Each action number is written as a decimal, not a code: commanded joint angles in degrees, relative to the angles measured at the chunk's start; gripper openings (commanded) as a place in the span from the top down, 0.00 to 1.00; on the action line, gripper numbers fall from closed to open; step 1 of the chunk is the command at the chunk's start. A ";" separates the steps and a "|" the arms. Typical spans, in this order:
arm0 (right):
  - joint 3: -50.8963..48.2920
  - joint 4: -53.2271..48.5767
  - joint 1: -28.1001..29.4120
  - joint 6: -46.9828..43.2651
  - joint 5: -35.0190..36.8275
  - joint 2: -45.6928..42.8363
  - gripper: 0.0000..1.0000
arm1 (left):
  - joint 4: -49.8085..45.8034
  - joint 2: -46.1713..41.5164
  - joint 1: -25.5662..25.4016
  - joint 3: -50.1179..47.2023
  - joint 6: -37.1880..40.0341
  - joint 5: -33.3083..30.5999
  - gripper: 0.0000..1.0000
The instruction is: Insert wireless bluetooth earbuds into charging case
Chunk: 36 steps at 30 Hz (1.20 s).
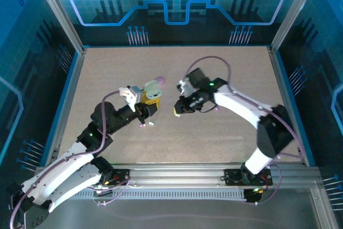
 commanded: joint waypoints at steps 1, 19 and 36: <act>-4.75 11.43 -4.88 7.25 -15.53 -6.93 0.84 | 2.99 0.47 0.38 1.28 -0.82 0.72 0.75; -12.13 44.65 -14.03 36.78 -33.91 -18.86 0.83 | 10.73 6.08 0.46 -0.64 1.79 9.22 0.75; -4.86 26.84 -5.42 17.94 -27.03 -21.90 0.82 | 20.60 12.46 0.25 -0.64 2.10 17.75 0.73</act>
